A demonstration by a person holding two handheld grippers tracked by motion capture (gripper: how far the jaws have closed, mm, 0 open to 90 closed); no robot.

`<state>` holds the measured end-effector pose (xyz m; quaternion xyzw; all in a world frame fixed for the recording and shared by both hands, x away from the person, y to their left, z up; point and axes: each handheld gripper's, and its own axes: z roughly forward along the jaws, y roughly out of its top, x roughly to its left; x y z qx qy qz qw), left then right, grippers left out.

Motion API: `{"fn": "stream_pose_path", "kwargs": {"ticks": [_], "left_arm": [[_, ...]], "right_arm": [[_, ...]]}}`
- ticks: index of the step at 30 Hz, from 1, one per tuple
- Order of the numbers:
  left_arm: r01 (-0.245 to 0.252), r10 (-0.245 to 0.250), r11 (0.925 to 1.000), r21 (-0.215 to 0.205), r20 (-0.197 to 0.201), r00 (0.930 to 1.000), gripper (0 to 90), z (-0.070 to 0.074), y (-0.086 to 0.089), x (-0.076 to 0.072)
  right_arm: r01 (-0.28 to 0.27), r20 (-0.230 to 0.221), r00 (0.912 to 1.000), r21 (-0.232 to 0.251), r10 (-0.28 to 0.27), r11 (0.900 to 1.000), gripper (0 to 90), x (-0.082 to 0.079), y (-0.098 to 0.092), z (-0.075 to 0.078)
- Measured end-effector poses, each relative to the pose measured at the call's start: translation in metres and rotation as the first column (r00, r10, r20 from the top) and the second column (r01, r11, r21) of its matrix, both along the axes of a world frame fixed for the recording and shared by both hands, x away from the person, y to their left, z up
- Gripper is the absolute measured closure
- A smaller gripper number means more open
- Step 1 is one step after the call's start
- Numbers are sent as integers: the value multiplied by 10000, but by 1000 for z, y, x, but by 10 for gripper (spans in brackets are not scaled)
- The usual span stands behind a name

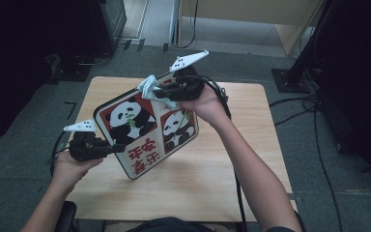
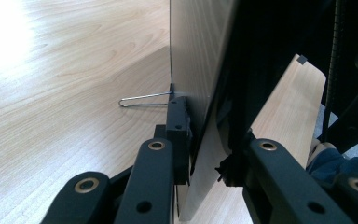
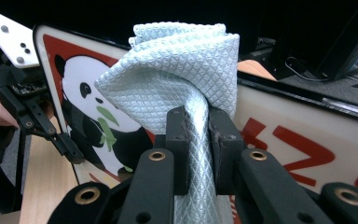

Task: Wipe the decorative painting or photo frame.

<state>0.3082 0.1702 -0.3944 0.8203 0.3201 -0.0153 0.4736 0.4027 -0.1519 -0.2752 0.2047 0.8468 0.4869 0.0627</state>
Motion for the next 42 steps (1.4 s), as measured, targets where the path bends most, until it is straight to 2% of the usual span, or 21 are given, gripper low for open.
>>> {"fn": "stream_pose_path", "kwargs": {"ticks": [10,32,42], "left_arm": [[8,-8,10000,34,26,10000,776,0,0,0],[37,-37,10000,37,28,10000,773,0,0,0],[48,-48,10000,7,30,10000,771,0,0,0]], "right_arm": [[-24,-134,9999,-141,22,9999,806,-2,0,-10],[-184,-675,9976,-104,176,9998,806,-11,-1,-49],[-262,-1012,9946,-161,244,9995,806,-16,-3,-72]]}}
